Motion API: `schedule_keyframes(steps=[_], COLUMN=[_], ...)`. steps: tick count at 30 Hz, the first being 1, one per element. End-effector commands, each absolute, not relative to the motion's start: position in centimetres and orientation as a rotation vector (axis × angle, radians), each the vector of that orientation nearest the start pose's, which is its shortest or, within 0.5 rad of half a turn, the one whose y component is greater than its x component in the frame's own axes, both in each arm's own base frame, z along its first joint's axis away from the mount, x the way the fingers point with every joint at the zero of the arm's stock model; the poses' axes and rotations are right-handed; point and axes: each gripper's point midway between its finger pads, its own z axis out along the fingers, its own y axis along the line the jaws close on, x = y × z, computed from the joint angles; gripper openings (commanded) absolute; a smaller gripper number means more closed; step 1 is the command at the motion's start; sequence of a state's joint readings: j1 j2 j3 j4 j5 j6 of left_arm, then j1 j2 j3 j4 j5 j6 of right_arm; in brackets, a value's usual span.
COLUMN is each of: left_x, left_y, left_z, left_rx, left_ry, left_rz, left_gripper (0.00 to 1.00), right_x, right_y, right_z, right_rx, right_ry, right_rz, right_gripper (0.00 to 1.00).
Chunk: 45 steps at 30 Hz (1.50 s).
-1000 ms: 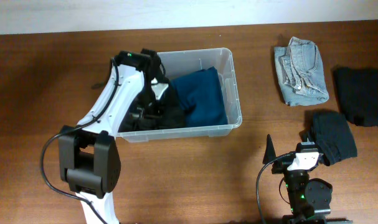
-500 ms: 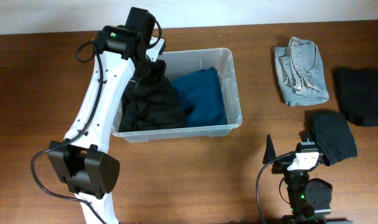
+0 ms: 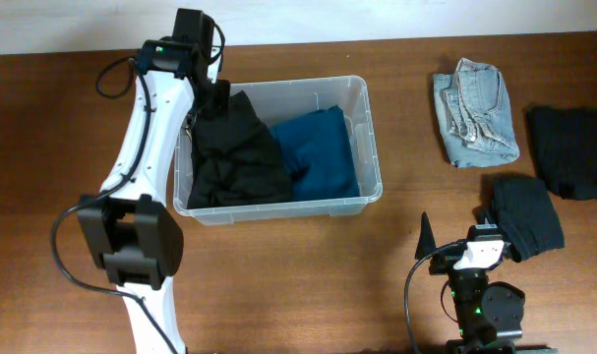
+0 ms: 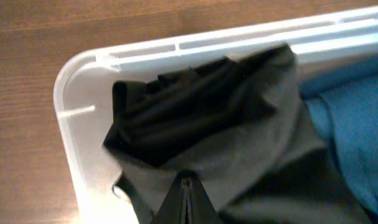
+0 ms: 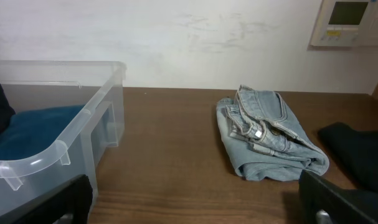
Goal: Pack container
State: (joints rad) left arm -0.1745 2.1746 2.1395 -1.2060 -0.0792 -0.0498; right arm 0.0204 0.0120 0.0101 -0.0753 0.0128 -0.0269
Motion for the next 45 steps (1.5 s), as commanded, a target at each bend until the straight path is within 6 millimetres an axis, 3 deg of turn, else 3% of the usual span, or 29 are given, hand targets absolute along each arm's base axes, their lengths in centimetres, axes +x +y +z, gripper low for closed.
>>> schedule_keyframes(steps=[1,11,18,22,27,33,37,39,41,43,45], left_x=[49.7,49.4,49.4,49.3,49.6,50.1,49.8,49.4,48.9,48.2,47.4], left_y=[-7.2,-7.3,-7.3,-7.3,-7.4,-7.8,-7.7,-7.6,-7.5,-7.4,-7.6], left_z=[13.2,5.9,4.9,5.4,8.0,14.4,18.9,21.2,23.0,24.5,25.6], left_rx=[0.154,0.173,0.176,0.176,0.17,0.158,0.148,0.143,0.139,0.138,0.144], left_ry=[2.822,2.969,2.988,2.986,2.935,2.804,2.711,2.665,2.631,2.609,2.596], left_rz=[0.077,0.102,0.102,0.099,0.089,0.041,0.026,0.017,0.011,0.003,-0.024], left_gripper=[0.01,0.01,0.0,0.01,0.01,0.01,0.11,0.2,0.43,0.49,0.69], right_x=[24.6,24.6,24.6,24.6,24.6,24.6,24.6,24.6,24.6,24.6,24.6], right_y=[0.5,0.5,0.5,0.5,0.5,0.5,0.5,0.5,0.5,0.5,0.5], right_z=[15.5,15.5,15.5,15.5,15.5,15.5,15.5,15.5,15.5,15.5,15.5], right_rx=[-0.035,-0.035,-0.035,-0.035,-0.035,-0.035,-0.035,-0.035,-0.035,-0.035,-0.035], right_ry=[1.65,1.65,1.65,1.65,1.65,1.65,1.65,1.65,1.65,1.65,1.65], right_rz=[-0.008,-0.008,-0.008,-0.008,-0.008,-0.008,-0.008,-0.008,-0.008,-0.008,-0.008], right_gripper=[0.98,0.98,0.98,0.98,0.98,0.98,0.98,0.98,0.98,0.98,0.98])
